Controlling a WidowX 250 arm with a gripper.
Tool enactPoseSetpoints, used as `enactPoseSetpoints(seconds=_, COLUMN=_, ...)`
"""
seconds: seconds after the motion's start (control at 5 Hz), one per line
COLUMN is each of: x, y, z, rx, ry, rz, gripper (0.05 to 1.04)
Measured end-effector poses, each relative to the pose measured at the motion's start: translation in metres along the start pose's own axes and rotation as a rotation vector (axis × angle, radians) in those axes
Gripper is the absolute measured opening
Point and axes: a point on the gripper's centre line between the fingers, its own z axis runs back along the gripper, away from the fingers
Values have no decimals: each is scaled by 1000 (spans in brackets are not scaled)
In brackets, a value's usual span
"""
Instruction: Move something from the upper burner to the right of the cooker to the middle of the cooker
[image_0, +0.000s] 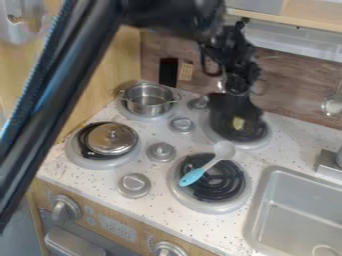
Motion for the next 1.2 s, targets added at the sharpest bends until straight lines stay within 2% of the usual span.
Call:
enactPoseSetpoints(seconds=0.2, x=10, y=-5, z=-7, rx=7, ry=-29, rz=35, gripper=999)
enactPoseSetpoints(seconds=0.4, x=12, y=-8, z=-12, rx=-7, ry=-34, rz=67, gripper=999)
enactPoseSetpoints(seconds=0.8, x=18, y=-5, z=-16, rx=15, ry=-51, rz=105, gripper=999)
enactPoseSetpoints(seconds=1.0, x=23, y=-4, z=-18, rx=17, ry=-67, rz=126, gripper=943)
enactPoseSetpoints(seconds=1.2, x=22, y=-4, z=-20, rx=23, ry=-66, rz=120, gripper=638)
